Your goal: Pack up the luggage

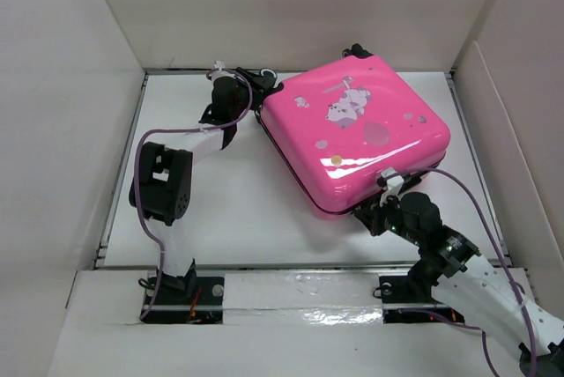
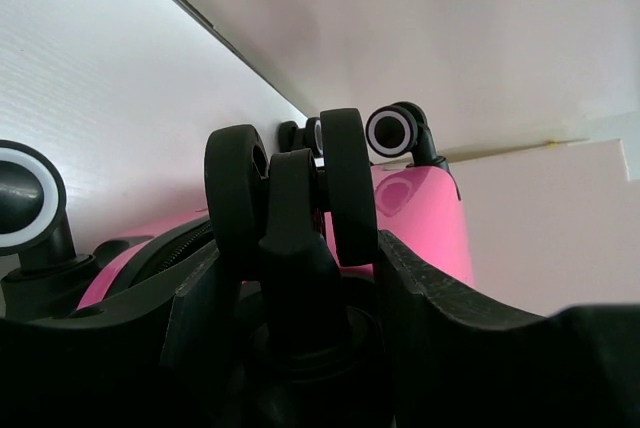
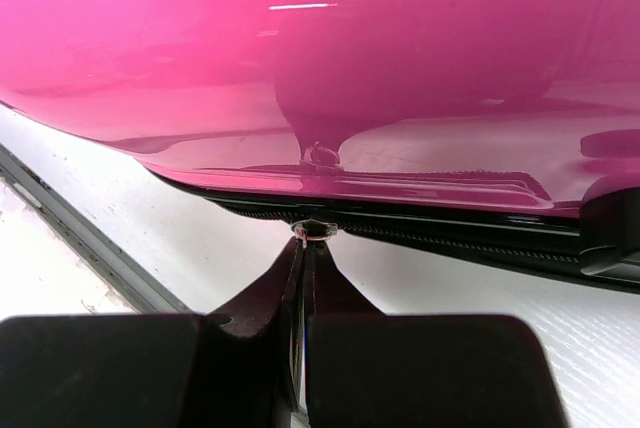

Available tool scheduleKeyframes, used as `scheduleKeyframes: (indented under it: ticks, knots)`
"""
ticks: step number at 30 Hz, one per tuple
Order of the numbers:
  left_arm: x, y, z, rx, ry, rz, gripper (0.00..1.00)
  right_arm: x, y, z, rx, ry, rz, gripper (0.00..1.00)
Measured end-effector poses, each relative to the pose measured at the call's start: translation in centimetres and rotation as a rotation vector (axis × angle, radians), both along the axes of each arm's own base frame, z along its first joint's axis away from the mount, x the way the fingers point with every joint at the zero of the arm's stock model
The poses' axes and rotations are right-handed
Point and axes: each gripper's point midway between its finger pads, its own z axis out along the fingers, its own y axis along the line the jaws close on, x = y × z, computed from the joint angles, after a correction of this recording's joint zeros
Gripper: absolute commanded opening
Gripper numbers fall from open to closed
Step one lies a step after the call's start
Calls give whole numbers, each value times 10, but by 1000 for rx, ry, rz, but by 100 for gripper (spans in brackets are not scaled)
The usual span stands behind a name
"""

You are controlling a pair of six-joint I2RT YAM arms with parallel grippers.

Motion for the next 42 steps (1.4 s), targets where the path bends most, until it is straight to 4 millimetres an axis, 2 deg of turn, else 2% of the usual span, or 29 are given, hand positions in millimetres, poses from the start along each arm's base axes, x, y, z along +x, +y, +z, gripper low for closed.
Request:
scheduleKeyframes:
  ticks: [6,11,18,29,32,35,40,42]
  knots:
    - [-8,5,13,33,-1,3,0,1,-1,0,-2,-3,-6,0]
    - [-11,6,15,40,4,1,0,2,0,0,-2,-3,-6,0]
    - [-9,3,22,49,8,-15,0,2,0,0,-1,-5,-7,0]
    - [-8,-5,45,26,-17,-55,0,7,1,1,-2,-13,-21,0]
    - [-6,-5,40,28,-9,-54,0,7,1,1,-4,-10,-20,0]
    - [4,-6,29,24,13,-57,0,8,1,0,-4,-9,-20,0]
    - [19,-8,-11,10,93,-68,0,8,2,1,-1,-12,-19,0]
    - [24,-10,-8,1,86,-83,0,7,3,1,1,-10,-12,0]
